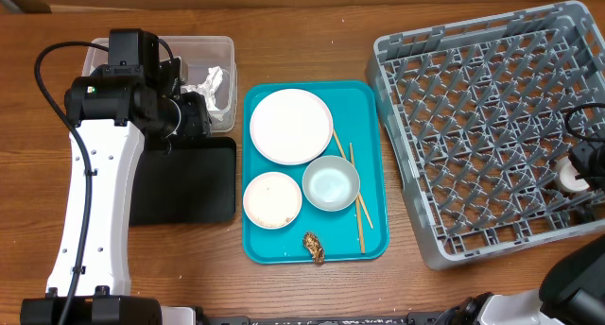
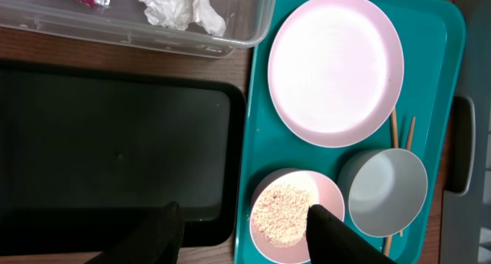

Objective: Sort waste into correct bins and load items into the dishwasher
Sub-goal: 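Lower the cup upside down into the dish rack's right side, then open the right gripper and lift it off the cup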

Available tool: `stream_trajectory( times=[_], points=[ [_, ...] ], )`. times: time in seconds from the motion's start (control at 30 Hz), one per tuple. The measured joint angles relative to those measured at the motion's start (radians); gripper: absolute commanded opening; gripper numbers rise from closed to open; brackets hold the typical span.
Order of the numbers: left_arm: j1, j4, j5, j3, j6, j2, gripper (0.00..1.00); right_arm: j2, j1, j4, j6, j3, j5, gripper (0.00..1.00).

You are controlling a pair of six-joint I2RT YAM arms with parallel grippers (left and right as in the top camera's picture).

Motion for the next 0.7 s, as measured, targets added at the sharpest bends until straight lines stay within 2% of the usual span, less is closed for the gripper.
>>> stream_trajectory(
  times=[0.53,0.7],
  points=[
    [0.000,-0.002,0.000,0.000,0.000,0.000,0.54,0.000,0.000,0.160,0.055,0.000,0.072,0.26],
    [0.000,-0.004,0.000,0.000,0.000,0.000,0.54,0.000,0.000,0.110,0.066,0.001,0.037,0.29]
  ],
)
